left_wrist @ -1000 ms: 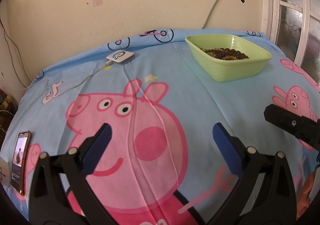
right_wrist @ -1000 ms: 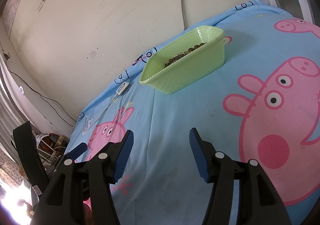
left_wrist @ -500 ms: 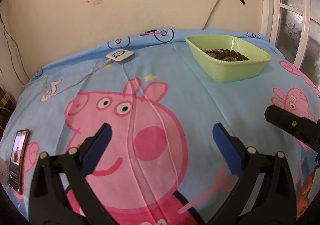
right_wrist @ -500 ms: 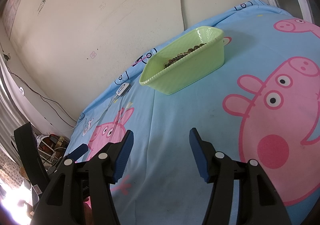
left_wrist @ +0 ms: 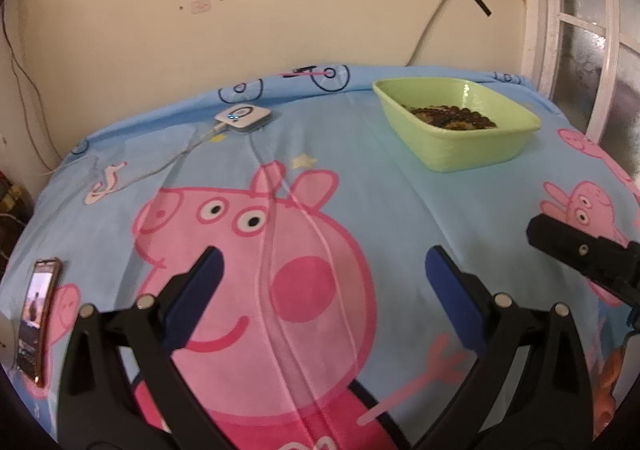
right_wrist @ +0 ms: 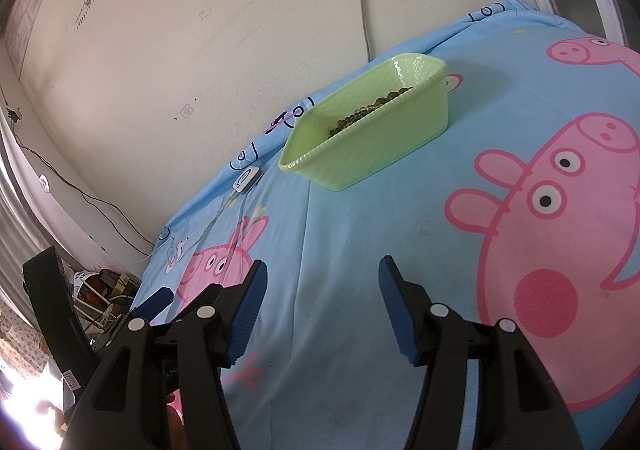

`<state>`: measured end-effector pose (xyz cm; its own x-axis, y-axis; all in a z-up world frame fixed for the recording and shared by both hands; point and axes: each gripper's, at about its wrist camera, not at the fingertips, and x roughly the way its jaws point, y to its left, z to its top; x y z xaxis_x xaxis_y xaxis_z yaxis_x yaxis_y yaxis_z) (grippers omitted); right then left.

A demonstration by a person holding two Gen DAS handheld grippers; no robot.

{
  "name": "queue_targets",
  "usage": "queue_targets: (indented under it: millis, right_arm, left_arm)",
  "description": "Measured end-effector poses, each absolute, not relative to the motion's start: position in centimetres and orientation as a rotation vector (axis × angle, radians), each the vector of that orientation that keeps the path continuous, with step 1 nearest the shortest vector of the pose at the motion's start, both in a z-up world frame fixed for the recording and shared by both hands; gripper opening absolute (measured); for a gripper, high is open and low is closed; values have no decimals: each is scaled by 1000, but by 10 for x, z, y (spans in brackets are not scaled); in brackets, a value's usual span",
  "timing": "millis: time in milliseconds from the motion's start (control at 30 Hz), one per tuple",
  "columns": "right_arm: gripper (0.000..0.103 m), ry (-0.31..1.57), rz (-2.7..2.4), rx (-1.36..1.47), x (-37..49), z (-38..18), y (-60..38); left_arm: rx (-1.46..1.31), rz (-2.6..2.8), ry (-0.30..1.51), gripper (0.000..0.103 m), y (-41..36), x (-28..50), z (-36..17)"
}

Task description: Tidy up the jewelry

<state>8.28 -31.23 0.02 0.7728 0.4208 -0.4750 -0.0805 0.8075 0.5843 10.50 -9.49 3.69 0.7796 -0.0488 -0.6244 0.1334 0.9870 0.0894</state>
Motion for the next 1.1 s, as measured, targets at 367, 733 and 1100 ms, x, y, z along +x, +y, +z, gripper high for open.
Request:
queue_targets:
  millis: [367,733,1100]
  right_arm:
    - [34,635,288,574,82,0,-313]
    - [34,634,288,575,84,1,-313]
    - [34,634,285,572,88,3,-311]
  left_arm:
    - [127,-108,674,97,-95,105,37]
    - [127,-108,679,97,-95,105,36]
    - [133,-98,722,97,-93,109,33]
